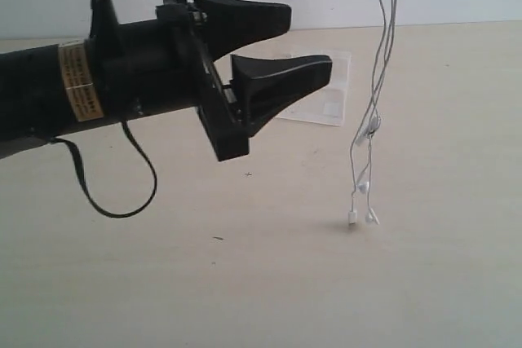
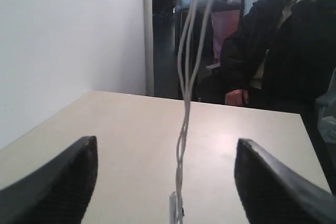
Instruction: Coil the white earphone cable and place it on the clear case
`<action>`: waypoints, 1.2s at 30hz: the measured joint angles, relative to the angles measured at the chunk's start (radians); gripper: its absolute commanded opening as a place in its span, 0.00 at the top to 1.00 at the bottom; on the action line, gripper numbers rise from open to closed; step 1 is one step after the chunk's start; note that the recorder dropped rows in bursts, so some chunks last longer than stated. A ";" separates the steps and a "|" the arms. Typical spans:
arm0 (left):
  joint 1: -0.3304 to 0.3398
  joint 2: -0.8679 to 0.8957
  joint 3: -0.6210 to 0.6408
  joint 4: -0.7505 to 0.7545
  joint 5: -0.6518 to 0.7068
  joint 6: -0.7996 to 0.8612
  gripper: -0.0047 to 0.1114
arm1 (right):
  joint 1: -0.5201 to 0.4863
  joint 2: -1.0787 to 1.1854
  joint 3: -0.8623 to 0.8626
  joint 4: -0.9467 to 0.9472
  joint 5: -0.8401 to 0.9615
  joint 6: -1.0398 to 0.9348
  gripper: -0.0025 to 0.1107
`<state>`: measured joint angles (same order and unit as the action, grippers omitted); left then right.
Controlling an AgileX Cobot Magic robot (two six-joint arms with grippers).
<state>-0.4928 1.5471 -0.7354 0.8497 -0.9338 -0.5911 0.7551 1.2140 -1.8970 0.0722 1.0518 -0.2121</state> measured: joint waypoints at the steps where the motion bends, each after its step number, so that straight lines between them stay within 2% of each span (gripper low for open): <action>1: -0.008 0.013 -0.016 -0.003 0.005 0.005 0.35 | 0.000 0.000 0.000 0.000 0.000 0.000 0.98; 9: -0.069 0.088 -0.099 -0.018 0.016 0.016 0.35 | 0.000 0.000 0.000 0.000 0.002 0.000 0.98; 18: -0.131 0.134 -0.117 -0.010 0.023 0.004 0.36 | 0.000 0.000 0.000 0.000 0.004 0.000 0.98; 28: -0.133 0.134 -0.117 -0.003 0.025 -0.010 0.36 | 0.000 0.000 0.000 0.000 0.005 0.000 0.98; 30: -0.133 0.134 -0.119 -0.003 0.025 -0.010 0.41 | 0.000 0.000 0.000 0.000 0.005 0.000 0.98; 34: -0.133 0.134 -0.120 -0.007 0.025 -0.010 0.65 | 0.000 0.000 0.000 0.000 0.005 0.000 0.98; 36: -0.133 0.134 -0.120 -0.007 0.025 -0.006 0.68 | 0.000 0.000 0.000 0.000 0.005 0.000 0.98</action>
<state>-0.6262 1.6812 -0.8558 0.8425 -0.9093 -0.5969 0.7551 1.2140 -1.8970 0.0722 1.0568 -0.2121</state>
